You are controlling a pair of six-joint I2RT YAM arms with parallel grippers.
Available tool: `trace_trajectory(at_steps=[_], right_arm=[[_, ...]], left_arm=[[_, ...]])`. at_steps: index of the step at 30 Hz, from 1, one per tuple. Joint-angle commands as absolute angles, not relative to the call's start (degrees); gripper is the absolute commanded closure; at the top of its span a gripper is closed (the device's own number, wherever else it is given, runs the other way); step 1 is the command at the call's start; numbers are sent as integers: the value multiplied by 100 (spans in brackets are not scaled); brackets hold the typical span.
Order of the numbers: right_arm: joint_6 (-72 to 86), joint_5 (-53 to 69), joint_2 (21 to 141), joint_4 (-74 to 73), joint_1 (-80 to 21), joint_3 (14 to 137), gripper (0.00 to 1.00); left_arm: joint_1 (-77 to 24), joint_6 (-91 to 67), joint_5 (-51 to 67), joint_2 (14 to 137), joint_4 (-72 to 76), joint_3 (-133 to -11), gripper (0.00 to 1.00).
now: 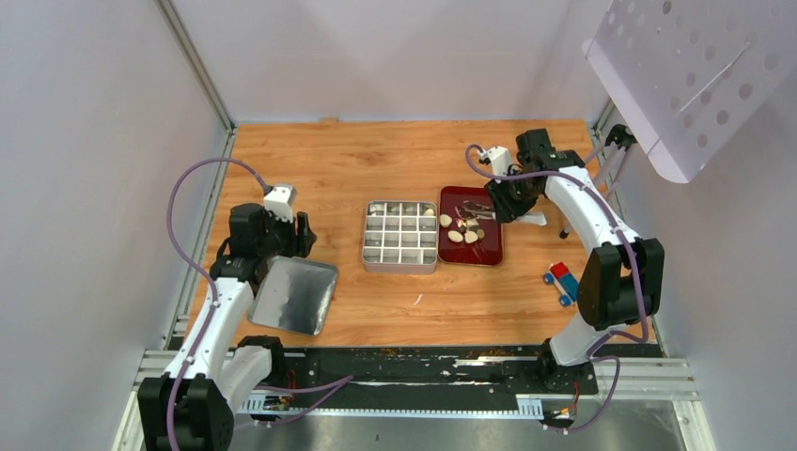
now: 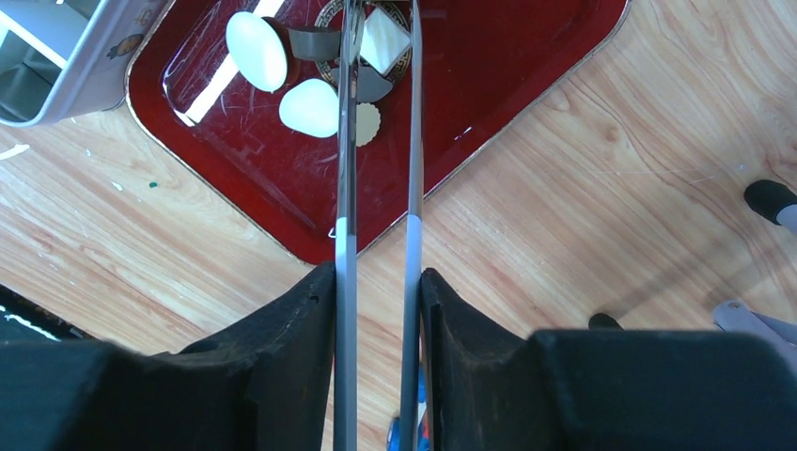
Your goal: Pack the chocolate
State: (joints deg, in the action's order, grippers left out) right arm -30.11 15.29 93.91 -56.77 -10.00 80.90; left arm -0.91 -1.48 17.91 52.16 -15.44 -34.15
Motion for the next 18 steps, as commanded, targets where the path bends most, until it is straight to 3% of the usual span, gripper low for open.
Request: trace_trajectory(at_steps=[1, 8, 18], right_arm=[[-3019, 1433, 9451, -5372, -1072, 8238, 72], [-2891, 1542, 9318, -5529, -1073, 8817, 82], [-2652, 2153, 8919, -5609, -1479, 9009, 80]], left_arm=[[-26, -255, 1843, 5115, -1330, -3359, 33], [-26, -240, 1820, 5111, -1328, -3336, 33], [-18, -210, 1788, 5154, -1364, -3366, 33]])
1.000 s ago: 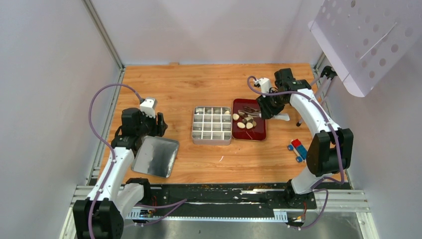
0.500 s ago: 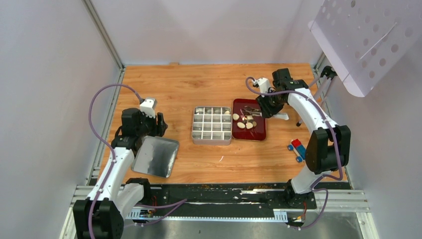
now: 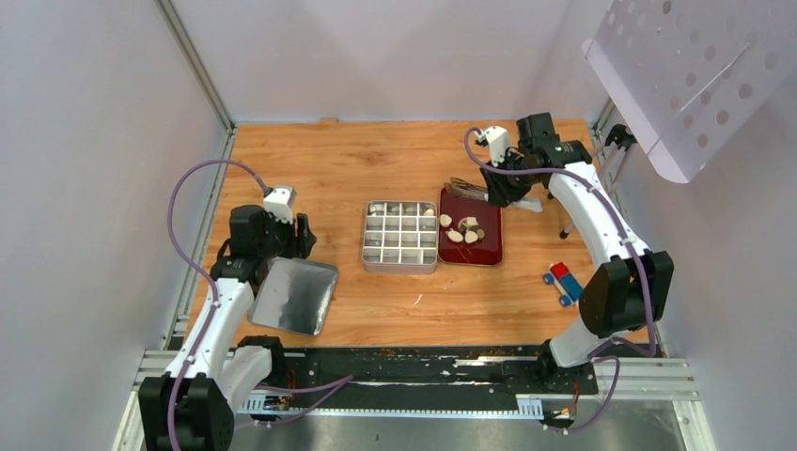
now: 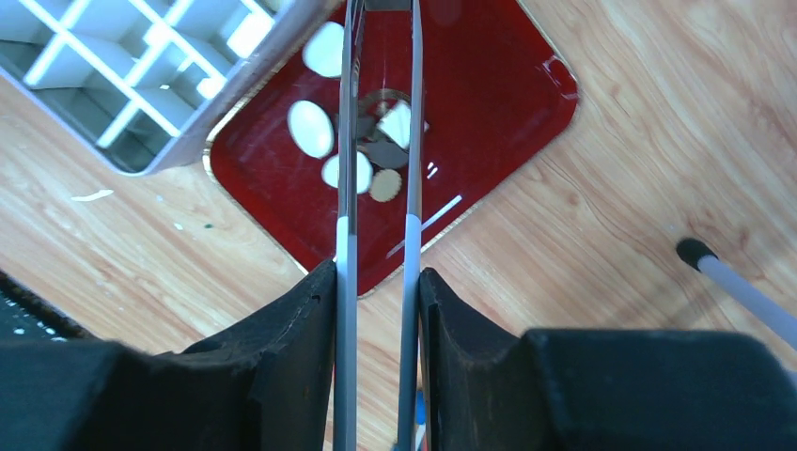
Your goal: Pack the chocolate
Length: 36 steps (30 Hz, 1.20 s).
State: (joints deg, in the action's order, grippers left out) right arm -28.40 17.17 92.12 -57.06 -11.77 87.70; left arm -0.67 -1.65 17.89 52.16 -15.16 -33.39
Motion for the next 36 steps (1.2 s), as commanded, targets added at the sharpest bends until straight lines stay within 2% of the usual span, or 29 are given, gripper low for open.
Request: trace_trajectory(at_steps=[1, 9, 19, 29, 36], right_arm=[[-2638, 2204, 8934, -5590, -1591, 9021, 81], [-2570, 2277, 9435, -5424, -2488, 9586, 80], [-2523, 2312, 10265, -5318, -2989, 10160, 79], [-2544, 2194, 10507, -5247, -3240, 10362, 78], [-2519, 2165, 10607, -5196, -3250, 10365, 66]], left_arm=[[-18, -204, 1785, 5157, -1371, -3376, 33], [197, -193, 1819, 4992, -1481, -3358, 33], [363, -308, 1913, 4917, -1403, -3355, 33], [428, -325, 1912, 4845, -1338, -3263, 33], [450, -308, 1909, 4820, -1341, -3195, 33]])
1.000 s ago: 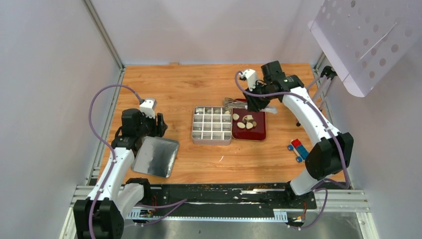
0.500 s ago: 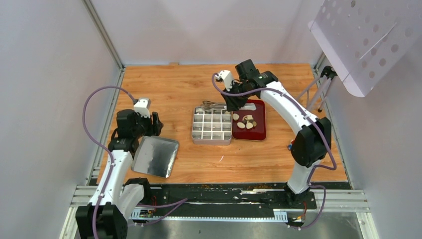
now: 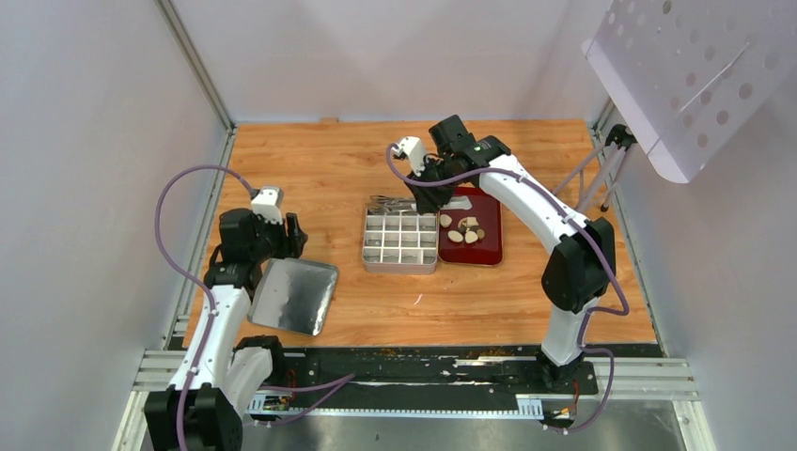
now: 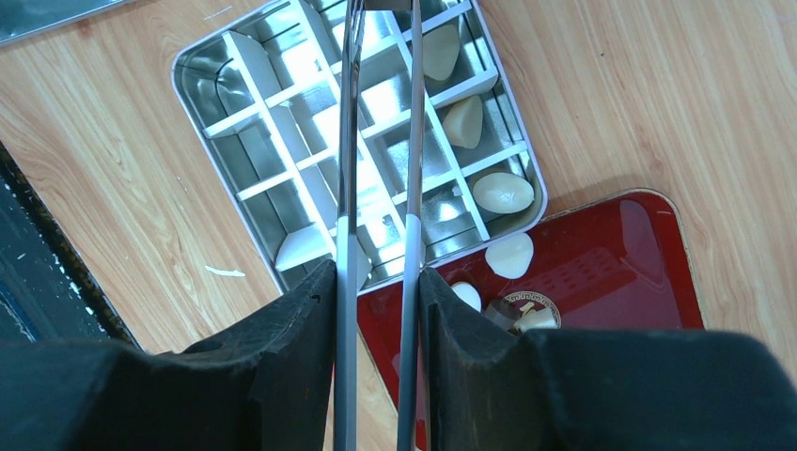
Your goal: Pack the chocolate
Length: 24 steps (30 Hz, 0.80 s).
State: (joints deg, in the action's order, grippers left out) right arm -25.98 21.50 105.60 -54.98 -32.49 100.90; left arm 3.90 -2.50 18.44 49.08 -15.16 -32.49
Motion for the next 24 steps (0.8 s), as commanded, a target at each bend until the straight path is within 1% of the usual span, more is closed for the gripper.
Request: trace_trajectory(at_steps=[1, 3, 6, 8, 11, 14, 24], right_arm=[[-2508, 2184, 10609, -5188, -3252, 10377, 63], [-2481, 2210, 10625, -5170, -3268, 10403, 59], [-2458, 2211, 10628, -5155, -3285, 10424, 56], [-2448, 2215, 10625, -5155, -3286, 10425, 56], [-2489, 2151, 10567, -5167, -3280, 10408, 60], [-2596, 2004, 10412, -5211, -3249, 10335, 62], [-2753, 1843, 9203, -5430, -2607, 9381, 71]], left_arm=[[462, -313, 1907, 4817, -1337, -3187, 33], [469, -316, 1920, 4805, -1337, -3164, 33], [469, -326, 1930, 4816, -1330, -3145, 33], [478, -325, 1925, 4816, -1312, -3135, 33], [479, -325, 1925, 4833, -1303, -3125, 32], [482, -325, 1933, 4843, -1301, -3135, 32], [480, -273, 1935, 4940, -1289, -3130, 32]])
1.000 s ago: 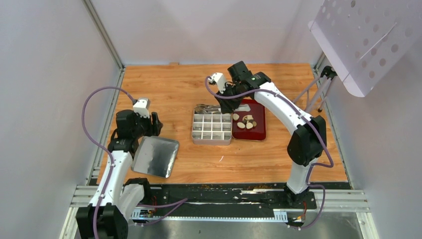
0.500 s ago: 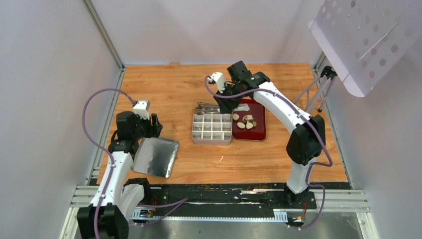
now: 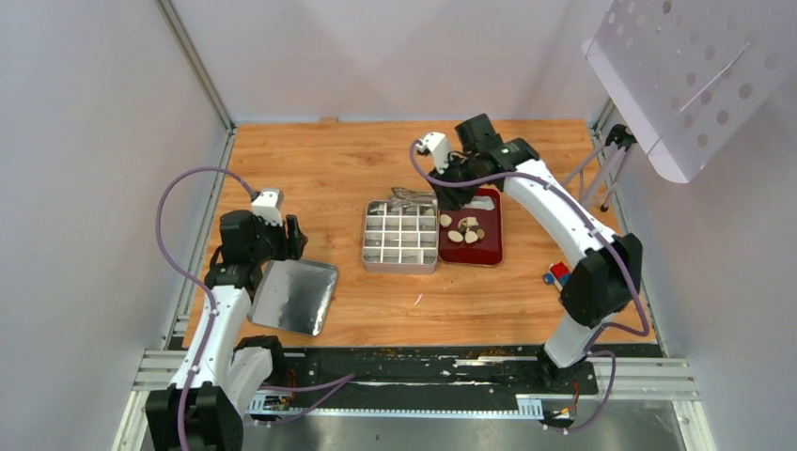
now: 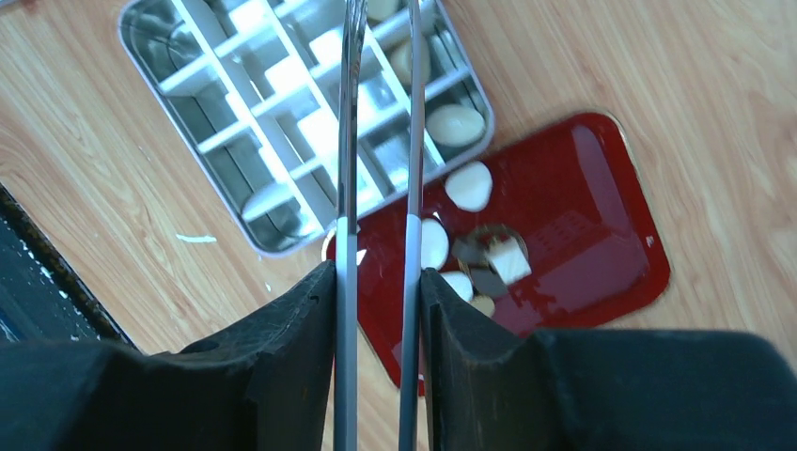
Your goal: Pack the chocolate
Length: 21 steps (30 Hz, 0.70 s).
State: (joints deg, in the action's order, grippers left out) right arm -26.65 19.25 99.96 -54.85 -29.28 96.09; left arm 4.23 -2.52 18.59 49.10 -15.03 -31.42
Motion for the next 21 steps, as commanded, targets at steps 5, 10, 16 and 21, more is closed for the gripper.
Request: trace_trajectory(at_steps=[5, 10, 16, 21], right_arm=[[-2890, 1798, 8744, -5556, -2147, 8944, 73], [-3322, 1749, 8524, -5779, -1726, 8498, 72], [-3839, 1875, 8459, -6232, -1578, 8346, 71], [-4223, 2035, 8204, -6483, -1574, 8080, 71]], left_arm=[[480, -264, 1959, 5015, -1319, -3152, 33], [475, -229, 1972, 5085, -1360, -3226, 33], [480, -194, 1978, 5164, -1410, -3317, 33], [483, -227, 1982, 5187, -1338, -3315, 32]])
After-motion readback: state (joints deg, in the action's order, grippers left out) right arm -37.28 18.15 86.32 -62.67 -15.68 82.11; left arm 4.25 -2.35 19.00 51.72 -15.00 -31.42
